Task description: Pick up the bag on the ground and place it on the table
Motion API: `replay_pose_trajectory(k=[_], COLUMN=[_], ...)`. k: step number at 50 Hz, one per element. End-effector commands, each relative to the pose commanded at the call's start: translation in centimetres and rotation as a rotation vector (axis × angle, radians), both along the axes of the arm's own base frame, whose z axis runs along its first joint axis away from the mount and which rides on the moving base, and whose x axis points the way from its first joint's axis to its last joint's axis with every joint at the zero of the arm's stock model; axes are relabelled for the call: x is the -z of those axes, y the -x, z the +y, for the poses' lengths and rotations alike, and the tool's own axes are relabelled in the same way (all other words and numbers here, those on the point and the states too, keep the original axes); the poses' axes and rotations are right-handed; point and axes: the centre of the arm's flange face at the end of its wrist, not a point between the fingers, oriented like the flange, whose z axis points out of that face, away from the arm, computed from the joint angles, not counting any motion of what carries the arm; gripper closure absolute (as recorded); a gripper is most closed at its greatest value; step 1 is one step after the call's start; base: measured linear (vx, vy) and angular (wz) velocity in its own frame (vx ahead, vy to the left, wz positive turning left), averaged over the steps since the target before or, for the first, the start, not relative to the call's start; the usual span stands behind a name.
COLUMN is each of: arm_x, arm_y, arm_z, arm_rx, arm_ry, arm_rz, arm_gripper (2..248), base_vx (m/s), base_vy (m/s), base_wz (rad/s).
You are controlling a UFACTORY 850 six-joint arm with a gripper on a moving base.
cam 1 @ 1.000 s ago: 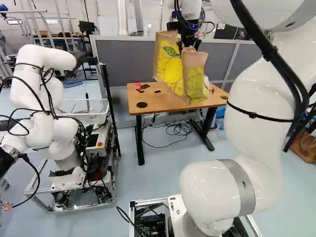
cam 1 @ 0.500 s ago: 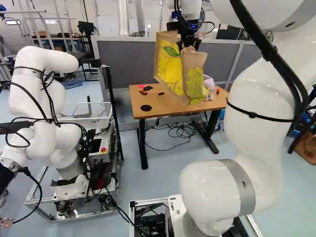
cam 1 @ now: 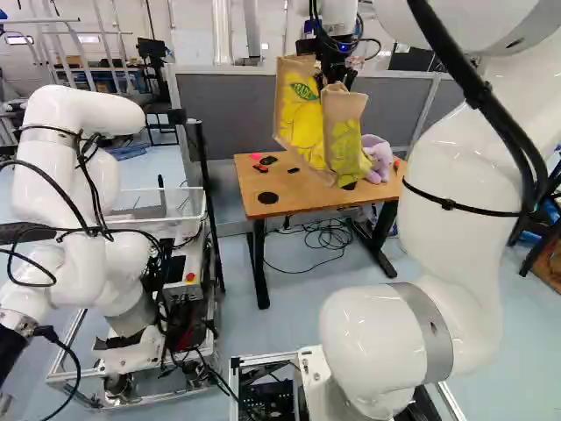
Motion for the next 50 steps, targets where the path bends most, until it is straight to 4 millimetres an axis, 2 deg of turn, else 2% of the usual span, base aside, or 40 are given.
replay_pose_trajectory(k=[14, 40, 50], arm_x=[0.0, 0.0, 0.0], arm_y=[-0.19, -0.35, -0.35], arm_z=[0.26, 0.55, 0.55], arm_rx=[-0.005, -0.013, -0.087], arm_ry=[0.0, 0.0, 0.008], arm_rz=[-0.001, -0.001, 0.01], arm_gripper=[228, 228, 228], base_vx=[0.067, 0.0, 0.0], base_vy=[0.065, 0.0, 0.0], base_wz=[-0.015, 0.0, 0.0])
